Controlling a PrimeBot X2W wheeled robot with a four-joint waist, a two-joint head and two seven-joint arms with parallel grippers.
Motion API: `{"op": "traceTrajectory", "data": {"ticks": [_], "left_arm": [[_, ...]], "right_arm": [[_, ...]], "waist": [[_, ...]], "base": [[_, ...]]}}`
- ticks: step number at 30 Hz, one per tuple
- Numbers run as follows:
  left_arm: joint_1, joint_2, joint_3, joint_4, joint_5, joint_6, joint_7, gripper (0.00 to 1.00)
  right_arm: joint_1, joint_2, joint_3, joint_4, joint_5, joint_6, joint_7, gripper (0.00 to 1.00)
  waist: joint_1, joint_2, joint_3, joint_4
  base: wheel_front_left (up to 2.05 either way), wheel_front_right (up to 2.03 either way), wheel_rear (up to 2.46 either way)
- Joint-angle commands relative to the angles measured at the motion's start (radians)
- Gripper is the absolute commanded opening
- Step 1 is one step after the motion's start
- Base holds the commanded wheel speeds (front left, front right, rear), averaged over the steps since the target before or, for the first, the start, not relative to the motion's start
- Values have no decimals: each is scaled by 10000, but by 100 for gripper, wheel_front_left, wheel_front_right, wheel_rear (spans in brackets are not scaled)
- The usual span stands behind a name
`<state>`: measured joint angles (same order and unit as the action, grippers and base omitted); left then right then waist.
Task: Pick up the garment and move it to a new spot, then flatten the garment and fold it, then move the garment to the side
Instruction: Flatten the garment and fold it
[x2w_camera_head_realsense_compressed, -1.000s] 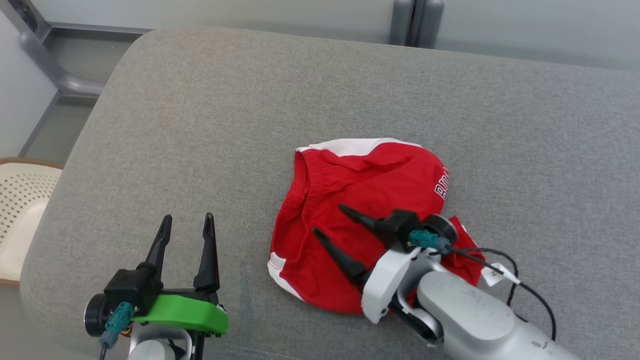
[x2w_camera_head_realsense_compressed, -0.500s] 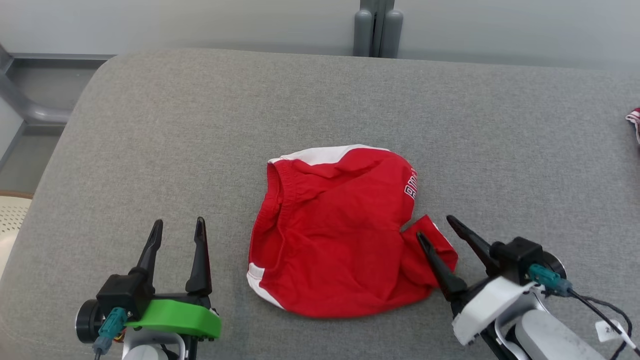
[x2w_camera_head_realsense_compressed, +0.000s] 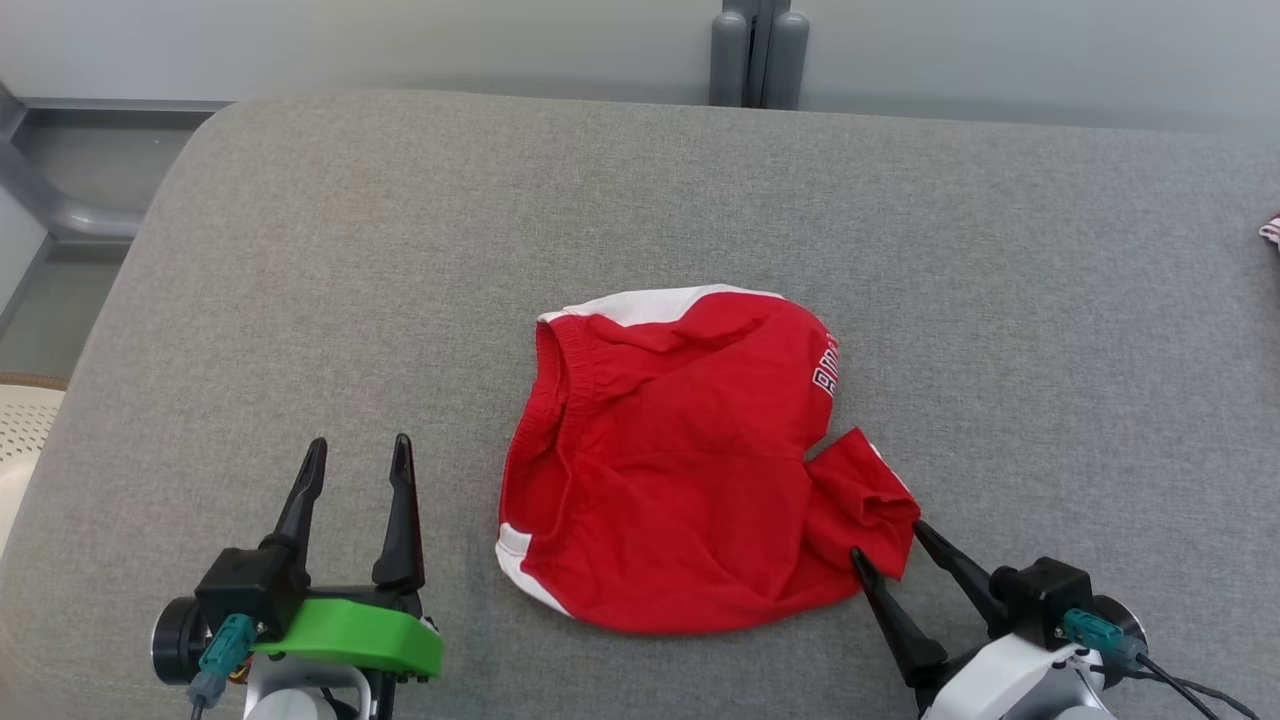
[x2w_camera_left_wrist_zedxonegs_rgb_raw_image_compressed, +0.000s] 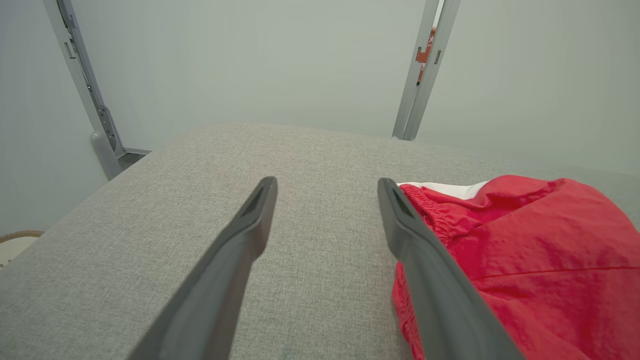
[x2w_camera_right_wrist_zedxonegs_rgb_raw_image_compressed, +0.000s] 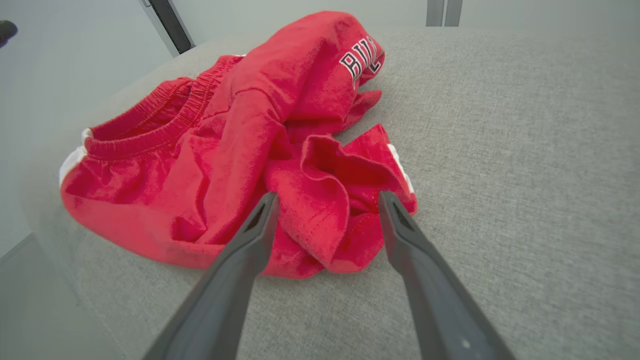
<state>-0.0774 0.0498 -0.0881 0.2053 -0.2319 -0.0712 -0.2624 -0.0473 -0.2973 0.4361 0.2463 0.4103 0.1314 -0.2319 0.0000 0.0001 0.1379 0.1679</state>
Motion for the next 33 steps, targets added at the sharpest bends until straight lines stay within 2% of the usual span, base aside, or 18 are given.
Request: {"op": "traceTrajectory", "data": {"ticks": [1,2,3,8,15,24,29,33], "left_arm": [[-31,17,21,31,83,-24,-29,100],[-39,17,14,42,89,-14,-29,100],[-47,17,12,49,93,-6,-29,100],[68,17,76,35,122,61,-29,100],[281,17,252,91,207,-23,-29,100],[254,18,155,55,176,32,-29,100],[213,18,105,11,152,74,-29,100],[53,18,-10,40,137,54,-29,100]], "right_arm": [[-190,-26,33,249,8,-15,111,100],[-320,-11,93,462,57,-15,136,42],[-434,12,144,624,124,-15,131,2],[-958,-5,112,1252,424,-15,-80,0],[-927,-380,-858,1108,463,-15,-292,0],[422,-703,-2584,-509,311,-15,-296,0],[1321,-509,-3368,-1686,213,-15,76,0],[1354,-347,-3478,-2173,56,-15,341,0]], "waist": [[0,-1,-1,10],[0,-1,-3,11],[0,-1,-3,11],[0,-1,-66,-151],[0,-1,-295,-787],[0,-1,-366,-1444],[0,-1,-251,-1563],[0,-1,-108,-1433]], "base": [[0,0,0],[0,0,0],[0,0,0],[0,0,0],[0,0,0],[0,0,0],[0,0,0],[0,0,0]]}}
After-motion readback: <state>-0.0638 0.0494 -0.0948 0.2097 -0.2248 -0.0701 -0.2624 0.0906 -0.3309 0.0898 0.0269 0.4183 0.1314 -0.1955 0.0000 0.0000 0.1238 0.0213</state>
